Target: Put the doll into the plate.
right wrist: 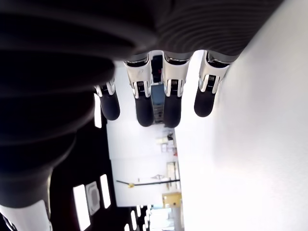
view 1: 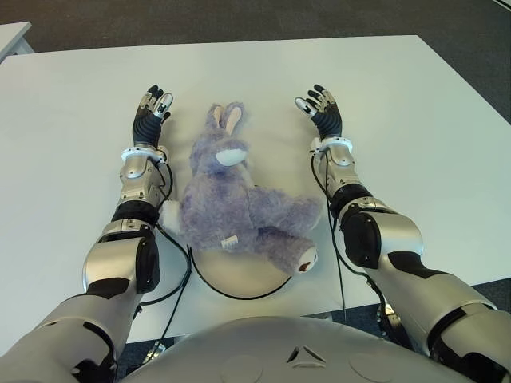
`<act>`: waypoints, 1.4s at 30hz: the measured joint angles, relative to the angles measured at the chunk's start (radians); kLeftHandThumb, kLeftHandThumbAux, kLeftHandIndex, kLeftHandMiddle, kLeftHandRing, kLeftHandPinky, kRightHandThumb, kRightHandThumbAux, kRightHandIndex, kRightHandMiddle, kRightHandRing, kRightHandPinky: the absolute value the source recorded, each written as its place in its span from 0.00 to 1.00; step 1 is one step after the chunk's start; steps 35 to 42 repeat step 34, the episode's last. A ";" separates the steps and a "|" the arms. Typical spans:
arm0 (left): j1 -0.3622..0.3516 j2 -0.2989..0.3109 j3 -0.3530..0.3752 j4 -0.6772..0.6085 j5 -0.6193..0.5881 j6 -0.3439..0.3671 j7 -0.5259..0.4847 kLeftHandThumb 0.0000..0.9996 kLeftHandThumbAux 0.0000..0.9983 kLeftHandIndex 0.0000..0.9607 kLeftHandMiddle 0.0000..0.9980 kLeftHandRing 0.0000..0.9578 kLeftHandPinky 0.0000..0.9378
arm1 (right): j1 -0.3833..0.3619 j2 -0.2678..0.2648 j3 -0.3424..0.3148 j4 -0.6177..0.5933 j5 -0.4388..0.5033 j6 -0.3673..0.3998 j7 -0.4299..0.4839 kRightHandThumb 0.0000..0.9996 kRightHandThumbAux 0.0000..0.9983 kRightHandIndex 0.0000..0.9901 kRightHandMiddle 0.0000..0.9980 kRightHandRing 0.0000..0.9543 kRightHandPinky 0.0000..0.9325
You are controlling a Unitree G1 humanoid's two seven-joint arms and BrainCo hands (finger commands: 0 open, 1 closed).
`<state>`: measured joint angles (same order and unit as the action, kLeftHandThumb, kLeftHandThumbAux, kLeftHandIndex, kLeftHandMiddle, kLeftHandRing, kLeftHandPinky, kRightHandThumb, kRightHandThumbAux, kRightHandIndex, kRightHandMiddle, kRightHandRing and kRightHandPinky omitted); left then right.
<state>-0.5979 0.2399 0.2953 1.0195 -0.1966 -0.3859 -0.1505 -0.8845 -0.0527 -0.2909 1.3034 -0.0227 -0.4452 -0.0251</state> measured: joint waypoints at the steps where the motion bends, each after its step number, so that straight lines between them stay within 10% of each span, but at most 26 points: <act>1: 0.000 0.000 0.000 0.000 0.000 0.000 -0.001 0.04 0.52 0.00 0.02 0.00 0.00 | 0.000 0.000 0.000 0.000 0.000 0.000 0.000 0.00 0.73 0.13 0.17 0.15 0.14; 42: 0.001 0.000 0.002 0.003 -0.001 -0.012 -0.008 0.05 0.51 0.00 0.02 0.00 0.00 | 0.001 0.000 0.000 -0.001 0.000 0.000 0.006 0.00 0.75 0.12 0.16 0.15 0.13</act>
